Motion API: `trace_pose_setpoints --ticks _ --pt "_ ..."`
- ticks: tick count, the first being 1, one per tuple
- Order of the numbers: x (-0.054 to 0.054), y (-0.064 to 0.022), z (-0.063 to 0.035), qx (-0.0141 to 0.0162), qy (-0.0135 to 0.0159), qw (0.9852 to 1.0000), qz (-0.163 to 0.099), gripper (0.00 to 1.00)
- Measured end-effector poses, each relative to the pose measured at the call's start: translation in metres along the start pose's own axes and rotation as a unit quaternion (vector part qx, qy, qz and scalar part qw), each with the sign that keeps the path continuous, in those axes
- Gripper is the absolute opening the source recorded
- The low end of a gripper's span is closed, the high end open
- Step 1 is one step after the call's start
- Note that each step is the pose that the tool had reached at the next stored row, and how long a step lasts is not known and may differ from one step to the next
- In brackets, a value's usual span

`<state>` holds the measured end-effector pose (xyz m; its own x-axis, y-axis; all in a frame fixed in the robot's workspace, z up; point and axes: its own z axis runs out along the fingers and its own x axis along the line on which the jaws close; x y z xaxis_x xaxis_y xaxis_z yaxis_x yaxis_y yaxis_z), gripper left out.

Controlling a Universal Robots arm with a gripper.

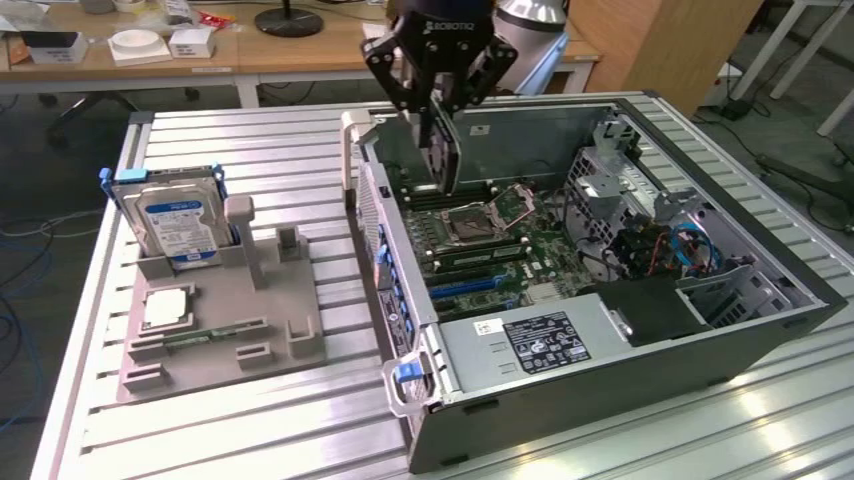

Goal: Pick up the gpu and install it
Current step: 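Pick up the gpu and move the gpu toward the slot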

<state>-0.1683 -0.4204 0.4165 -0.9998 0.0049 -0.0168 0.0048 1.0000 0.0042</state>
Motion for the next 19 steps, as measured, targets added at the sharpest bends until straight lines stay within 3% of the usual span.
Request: trace_pose_setpoints --ticks 19 --pt "-0.061 0.0003 0.0043 0.0 -0.0001 1.0 0.0 0.27"
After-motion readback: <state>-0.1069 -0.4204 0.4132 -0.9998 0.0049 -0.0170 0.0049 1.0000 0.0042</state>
